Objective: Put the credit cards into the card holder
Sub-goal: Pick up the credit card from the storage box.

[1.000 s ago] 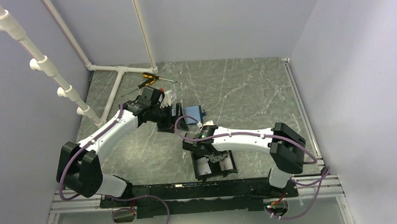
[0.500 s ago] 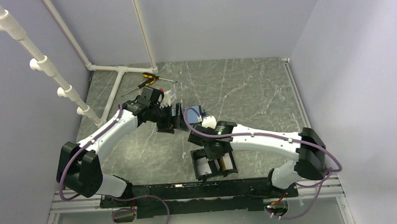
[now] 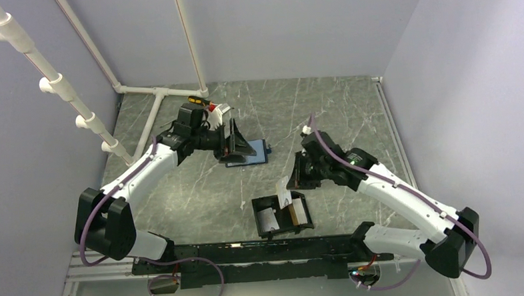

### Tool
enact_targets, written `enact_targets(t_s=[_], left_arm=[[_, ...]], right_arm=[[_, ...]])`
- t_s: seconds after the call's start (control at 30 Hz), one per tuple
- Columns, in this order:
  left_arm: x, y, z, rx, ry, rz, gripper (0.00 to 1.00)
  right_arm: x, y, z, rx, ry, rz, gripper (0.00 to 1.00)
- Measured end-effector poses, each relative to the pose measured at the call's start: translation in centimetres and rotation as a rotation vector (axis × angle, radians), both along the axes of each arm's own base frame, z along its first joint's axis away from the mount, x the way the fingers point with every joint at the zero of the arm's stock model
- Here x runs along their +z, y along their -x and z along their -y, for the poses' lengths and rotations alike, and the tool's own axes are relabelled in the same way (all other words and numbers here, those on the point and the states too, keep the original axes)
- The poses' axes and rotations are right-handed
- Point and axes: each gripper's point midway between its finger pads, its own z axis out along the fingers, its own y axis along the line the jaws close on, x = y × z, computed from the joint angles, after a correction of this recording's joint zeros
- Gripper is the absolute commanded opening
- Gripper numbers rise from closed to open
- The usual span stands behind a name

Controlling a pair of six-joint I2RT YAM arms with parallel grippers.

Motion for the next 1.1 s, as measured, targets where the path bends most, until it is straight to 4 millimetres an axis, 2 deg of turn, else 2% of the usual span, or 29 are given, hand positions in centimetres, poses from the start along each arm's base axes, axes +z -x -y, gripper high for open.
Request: enact_targets(t_s=[0.13, 0.23, 0.33, 0.47, 0.53, 0.63, 0.73, 0.83, 0.97, 1.1], left_arm=[[2.1, 0.0, 1.2, -0.027, 0.132, -0.006, 0.88], [2.8, 0.2, 1.8, -0.041, 0.190, -0.019, 0.87], [3.1, 1.0, 2.6, -0.072, 0.232, -0.035, 0.79], [2.4, 3.0, 4.2, -0.138, 0.260, -0.064, 0.68], [2.0, 4.1, 4.7, -0.169, 0.282, -0.074, 0.70], [1.8, 5.1, 5.0, -0.206, 0.313, -0.070, 0.79], [1.9, 5.8, 5.2, -0.234, 0.329, -0.058, 0.79], [1.8, 6.4, 5.4, -0.258, 0.346, -0.043, 0.72], [1.4, 7.6, 5.4, -0.292, 0.373, -0.045, 0.56], [2.2, 8.5, 5.8, -0.334, 0.410, -0.013, 0.44]], right_arm=[[0.7, -1.0, 0.0, -0.057, -0.166, -0.054, 0.00], [0.8, -1.1, 0.0, -0.077, -0.264, -0.098, 0.00], [1.3, -1.1, -0.3, -0.041, -0.321, -0.088, 0.00], [1.2, -0.6, 0.1, 0.003, -0.420, -0.028, 0.00], [1.1, 0.0, 0.5, 0.018, -0.472, -0.001, 0.00], [1.7, 0.4, 0.5, 0.047, -0.536, 0.045, 0.00], [2.9, 0.5, 0.3, 0.080, -0.591, 0.105, 0.00], [4.2, 0.7, 0.3, 0.106, -0.635, 0.166, 0.00], [5.6, 0.8, 0.3, 0.129, -0.682, 0.227, 0.00], [6.4, 0.9, 0.2, 0.133, -0.712, 0.254, 0.00]])
